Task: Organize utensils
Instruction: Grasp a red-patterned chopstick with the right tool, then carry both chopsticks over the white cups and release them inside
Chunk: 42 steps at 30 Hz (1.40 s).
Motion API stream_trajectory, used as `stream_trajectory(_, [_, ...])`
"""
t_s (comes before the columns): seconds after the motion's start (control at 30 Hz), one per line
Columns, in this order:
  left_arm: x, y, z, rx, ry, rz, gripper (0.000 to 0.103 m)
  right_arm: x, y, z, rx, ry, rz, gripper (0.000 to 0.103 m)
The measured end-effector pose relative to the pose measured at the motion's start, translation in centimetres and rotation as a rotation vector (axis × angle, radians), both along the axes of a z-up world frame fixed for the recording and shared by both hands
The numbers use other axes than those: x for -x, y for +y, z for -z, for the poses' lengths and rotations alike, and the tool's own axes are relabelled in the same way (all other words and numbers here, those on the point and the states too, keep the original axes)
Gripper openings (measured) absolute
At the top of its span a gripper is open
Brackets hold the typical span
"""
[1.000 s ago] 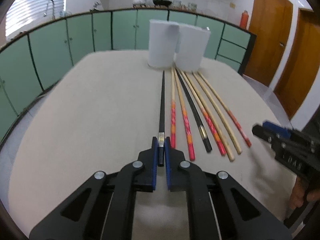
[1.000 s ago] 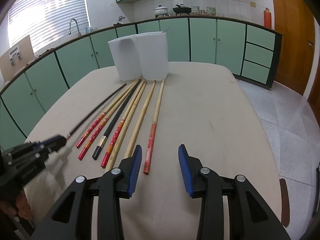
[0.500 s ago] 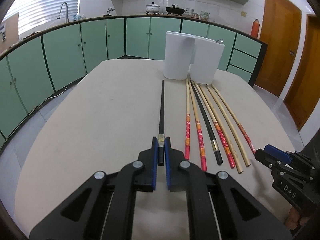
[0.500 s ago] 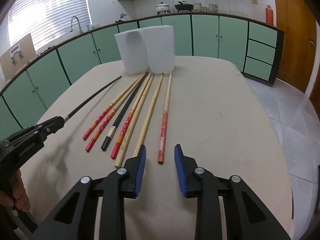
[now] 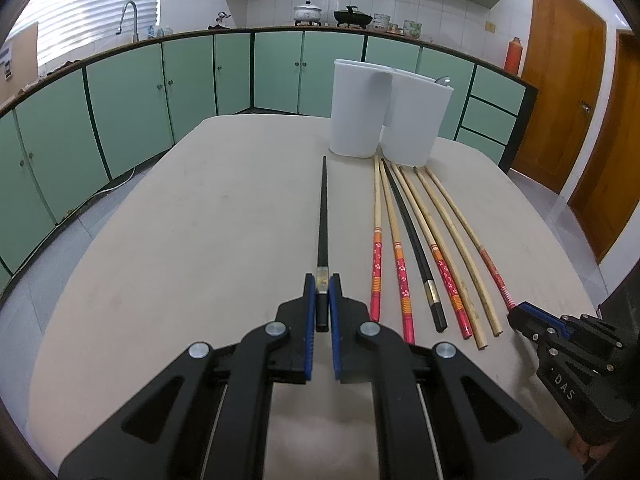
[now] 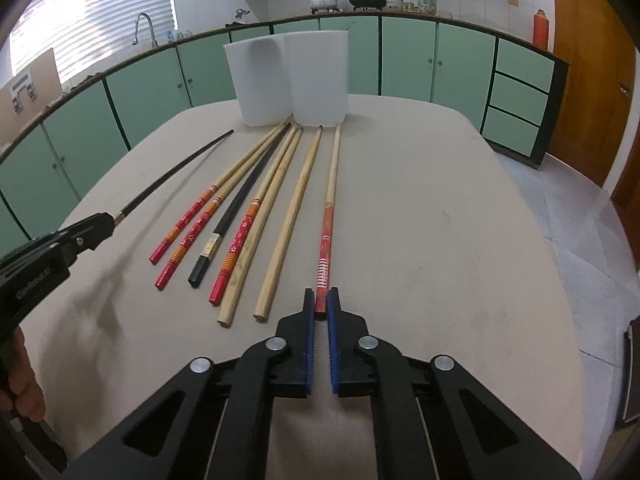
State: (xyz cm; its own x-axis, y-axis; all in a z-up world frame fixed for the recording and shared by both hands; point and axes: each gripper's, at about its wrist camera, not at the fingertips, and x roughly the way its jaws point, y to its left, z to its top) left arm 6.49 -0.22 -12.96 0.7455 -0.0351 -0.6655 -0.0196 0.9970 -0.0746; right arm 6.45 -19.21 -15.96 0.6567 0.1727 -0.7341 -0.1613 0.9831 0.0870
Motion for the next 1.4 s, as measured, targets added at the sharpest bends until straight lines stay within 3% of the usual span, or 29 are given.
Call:
stream_trajectory(0.3, [0.3, -0.4, -2.4, -0.034, -0.030, 0.027, 0.006, 0.6, -1.3, -3.8, -0.023, -0.102, 0.010, 0.006])
stream_trajectory(0.9, [-0.6, -0.5, -12.6, -0.016, -0.205, 0.098, 0.006, -0.8, -4.3, -16.1, -0.084, -0.322, -0.013, 0.006])
stream_trajectory(1.4, [-3.7, -1.2, -16.3, 0.009, -0.233, 0.178, 0.006, -4.9, -4.4, -20.0, -0.098, -0.307, -0.057, 0.006])
